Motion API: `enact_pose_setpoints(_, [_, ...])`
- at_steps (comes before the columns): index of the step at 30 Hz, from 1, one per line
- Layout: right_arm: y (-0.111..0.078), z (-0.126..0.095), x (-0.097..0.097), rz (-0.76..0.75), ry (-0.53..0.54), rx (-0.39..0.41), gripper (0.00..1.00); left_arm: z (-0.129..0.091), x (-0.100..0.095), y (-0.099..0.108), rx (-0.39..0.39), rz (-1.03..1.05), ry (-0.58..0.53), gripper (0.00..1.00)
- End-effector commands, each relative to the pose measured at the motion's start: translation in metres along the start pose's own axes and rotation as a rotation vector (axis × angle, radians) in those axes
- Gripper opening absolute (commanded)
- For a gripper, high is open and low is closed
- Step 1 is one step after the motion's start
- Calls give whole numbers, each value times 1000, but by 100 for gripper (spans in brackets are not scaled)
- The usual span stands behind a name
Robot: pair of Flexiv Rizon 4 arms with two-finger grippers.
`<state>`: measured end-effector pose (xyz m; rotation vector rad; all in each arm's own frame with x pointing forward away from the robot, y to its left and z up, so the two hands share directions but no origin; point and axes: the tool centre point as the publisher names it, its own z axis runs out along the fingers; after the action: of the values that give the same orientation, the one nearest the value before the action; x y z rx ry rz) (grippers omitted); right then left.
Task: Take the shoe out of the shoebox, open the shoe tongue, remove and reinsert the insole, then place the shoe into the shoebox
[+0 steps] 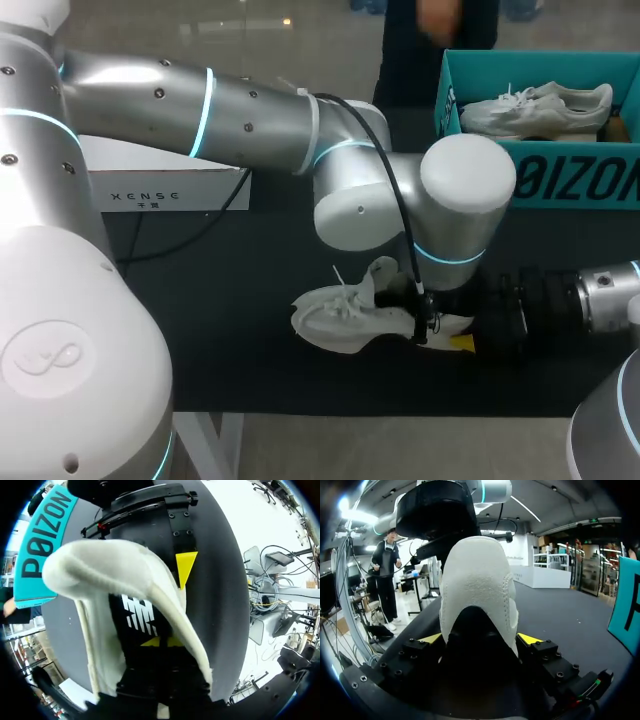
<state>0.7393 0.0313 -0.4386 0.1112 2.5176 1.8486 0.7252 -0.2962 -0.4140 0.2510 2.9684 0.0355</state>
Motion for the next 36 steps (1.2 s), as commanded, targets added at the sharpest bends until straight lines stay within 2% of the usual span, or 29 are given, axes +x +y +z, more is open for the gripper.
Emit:
enact_pose_setpoints(1, [-2,3,1,2,-2,2,0,27,10,7,12,-10,-65,0])
enact_pose_setpoints(14, [-2,3,1,2,-2,2,0,-8,7,13,20,-72,-144,0])
enact_pose_setpoints(36, [-2,3,1,2,-2,2,0,-82,1,32,71,-205,-216,0])
